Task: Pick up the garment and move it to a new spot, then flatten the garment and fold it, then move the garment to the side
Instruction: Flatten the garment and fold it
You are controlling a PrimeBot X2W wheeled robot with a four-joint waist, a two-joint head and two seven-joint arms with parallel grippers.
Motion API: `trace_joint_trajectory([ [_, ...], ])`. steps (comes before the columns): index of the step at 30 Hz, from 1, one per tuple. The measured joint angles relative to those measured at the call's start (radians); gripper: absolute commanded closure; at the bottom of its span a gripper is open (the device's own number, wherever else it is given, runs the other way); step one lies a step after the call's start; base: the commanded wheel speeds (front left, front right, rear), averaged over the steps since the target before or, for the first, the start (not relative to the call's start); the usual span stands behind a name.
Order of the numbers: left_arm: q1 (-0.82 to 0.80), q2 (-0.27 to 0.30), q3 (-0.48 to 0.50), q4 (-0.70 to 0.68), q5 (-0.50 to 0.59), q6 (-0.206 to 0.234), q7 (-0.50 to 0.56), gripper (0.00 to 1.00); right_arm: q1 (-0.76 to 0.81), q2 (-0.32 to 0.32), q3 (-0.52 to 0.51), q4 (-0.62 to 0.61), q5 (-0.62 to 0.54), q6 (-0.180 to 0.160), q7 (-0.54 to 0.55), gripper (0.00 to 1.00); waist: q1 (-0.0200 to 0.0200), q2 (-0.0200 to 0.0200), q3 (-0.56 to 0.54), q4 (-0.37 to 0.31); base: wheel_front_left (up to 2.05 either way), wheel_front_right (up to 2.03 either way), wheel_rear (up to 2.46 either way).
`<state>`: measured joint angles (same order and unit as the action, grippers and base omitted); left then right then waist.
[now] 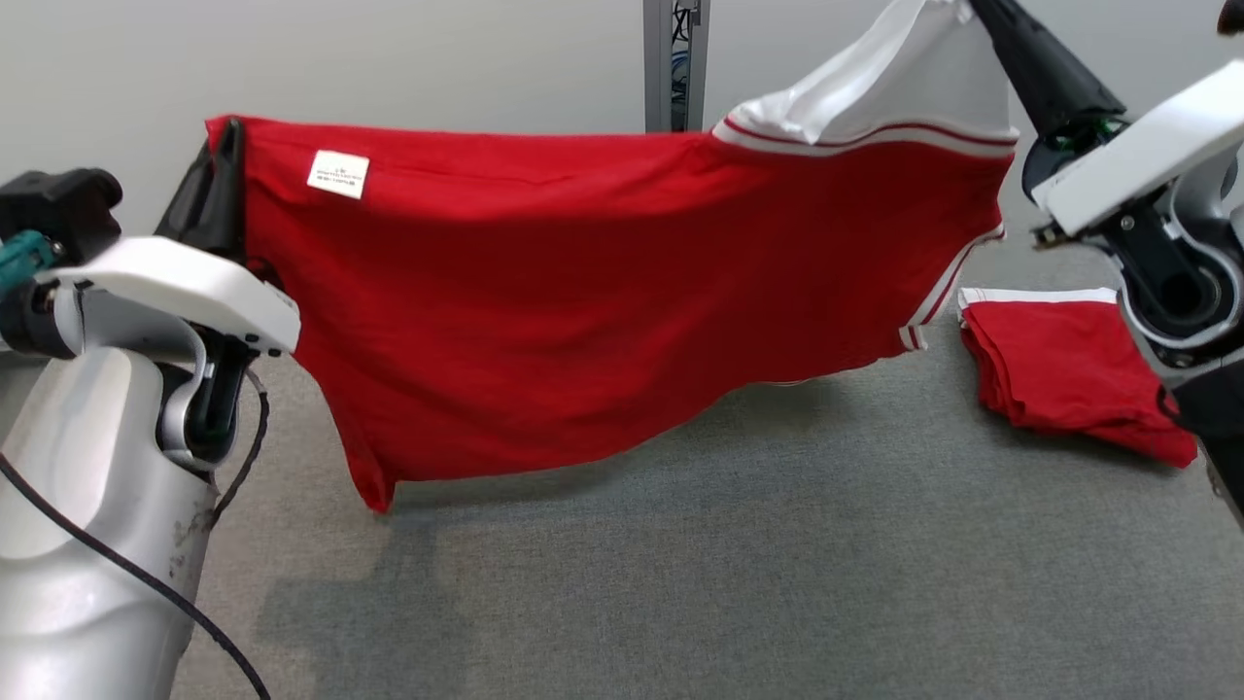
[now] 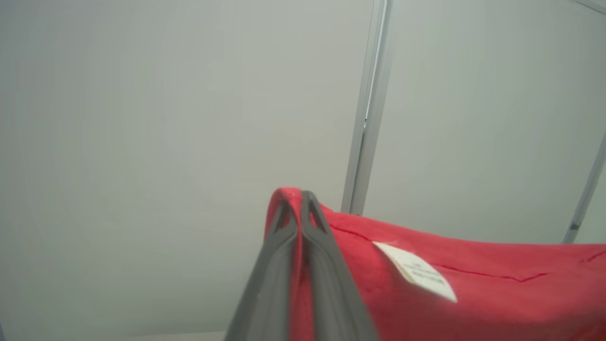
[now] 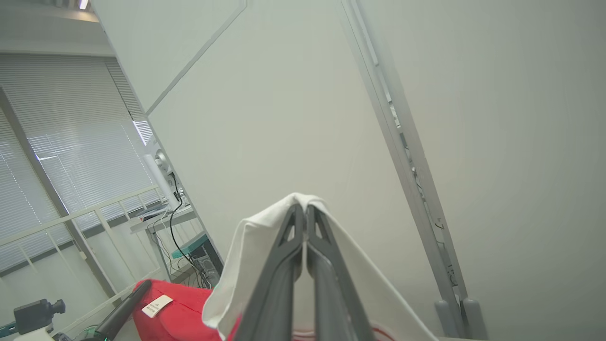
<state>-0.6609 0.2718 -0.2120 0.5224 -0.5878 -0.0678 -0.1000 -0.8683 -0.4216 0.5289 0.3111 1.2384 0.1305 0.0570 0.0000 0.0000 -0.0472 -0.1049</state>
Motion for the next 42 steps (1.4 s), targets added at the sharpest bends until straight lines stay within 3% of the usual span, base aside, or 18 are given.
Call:
trace_joint_trajectory([
  [11, -0.12, -0.011, 0.031, -0.053, 0.005, 0.047, -0.082, 1.0, -0.263, 0.041, 0.017, 0.186, -0.163, 0.0, -0.188, 1.0, 0.0, 0.0, -0.004, 0.007, 0.0, 0.0, 0.0],
  [23, -0.106, -0.016, -0.019, -0.026, -0.003, 0.002, -0.045, 1.0, -0.364, 0.031, 0.208, 0.276, -0.243, 0.0, -0.202, 1.0, 0.0, 0.0, -0.009, 0.014, 0.0, 0.0, 0.0],
  [33, -0.125, 0.002, -0.036, -0.011, -0.01, -0.004, 0.003, 1.0, -0.417, 0.015, 0.277, 0.348, -0.235, 0.0, -0.207, 1.0, 0.0, 0.0, 0.032, 0.018, 0.0, 0.0, 0.0],
  [37, -0.197, 0.001, -0.045, 0.022, -0.022, -0.012, 0.05, 1.0, -0.478, 0.018, 0.295, 0.394, -0.235, 0.0, -0.188, 1.0, 0.0, 0.0, 0.077, 0.019, 0.0, 0.0, 0.0],
  [42, -0.407, -0.001, -0.058, 0.098, -0.02, -0.025, 0.097, 1.0, -0.641, 0.038, 0.302, 0.484, -0.253, 0.0, -0.183, 1.0, 0.0, 0.0, 0.184, 0.021, 0.0, 0.0, 0.0],
])
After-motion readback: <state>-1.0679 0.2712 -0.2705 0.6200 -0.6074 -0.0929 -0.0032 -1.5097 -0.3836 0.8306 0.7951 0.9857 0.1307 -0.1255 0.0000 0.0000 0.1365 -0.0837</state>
